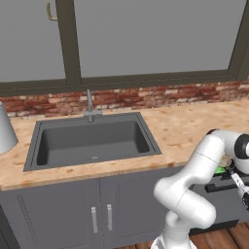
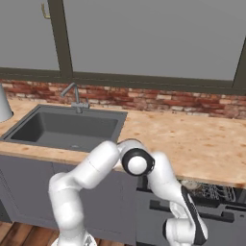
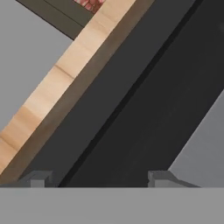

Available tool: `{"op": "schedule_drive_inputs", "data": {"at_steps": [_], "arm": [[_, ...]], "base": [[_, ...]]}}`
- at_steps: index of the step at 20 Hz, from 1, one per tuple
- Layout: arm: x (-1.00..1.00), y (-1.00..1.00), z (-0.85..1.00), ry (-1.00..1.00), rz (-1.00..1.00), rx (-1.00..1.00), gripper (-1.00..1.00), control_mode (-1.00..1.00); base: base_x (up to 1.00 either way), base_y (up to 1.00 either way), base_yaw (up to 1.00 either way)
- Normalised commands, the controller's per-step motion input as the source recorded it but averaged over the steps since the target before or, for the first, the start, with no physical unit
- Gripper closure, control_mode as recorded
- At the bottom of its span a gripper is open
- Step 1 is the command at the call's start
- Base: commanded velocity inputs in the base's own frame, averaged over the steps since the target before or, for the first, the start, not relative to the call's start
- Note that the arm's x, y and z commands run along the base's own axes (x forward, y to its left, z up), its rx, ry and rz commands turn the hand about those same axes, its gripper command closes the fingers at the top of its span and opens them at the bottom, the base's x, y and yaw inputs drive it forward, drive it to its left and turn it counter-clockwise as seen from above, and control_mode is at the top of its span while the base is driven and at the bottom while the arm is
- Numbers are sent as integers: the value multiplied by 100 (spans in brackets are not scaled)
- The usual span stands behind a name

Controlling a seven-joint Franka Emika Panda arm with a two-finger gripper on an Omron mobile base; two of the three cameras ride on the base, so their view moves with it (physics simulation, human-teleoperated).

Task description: Pick up the cup and bowl from the counter, place them in the dishwasher, and close the dishwasher door.

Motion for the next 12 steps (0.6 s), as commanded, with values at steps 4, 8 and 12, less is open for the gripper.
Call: {"op": "schedule_drive_inputs", "data": {"at_steps": [4,8,12], "arm": [[62,-10,-41,-15,0,-15,-100,-100],[53,-13,-51,-14,0,-15,-100,-100],[42,-25,-64,-17,0,-4,-100,-100]], "base": [[0,0,0],[0,0,0],[0,0,0]]}}
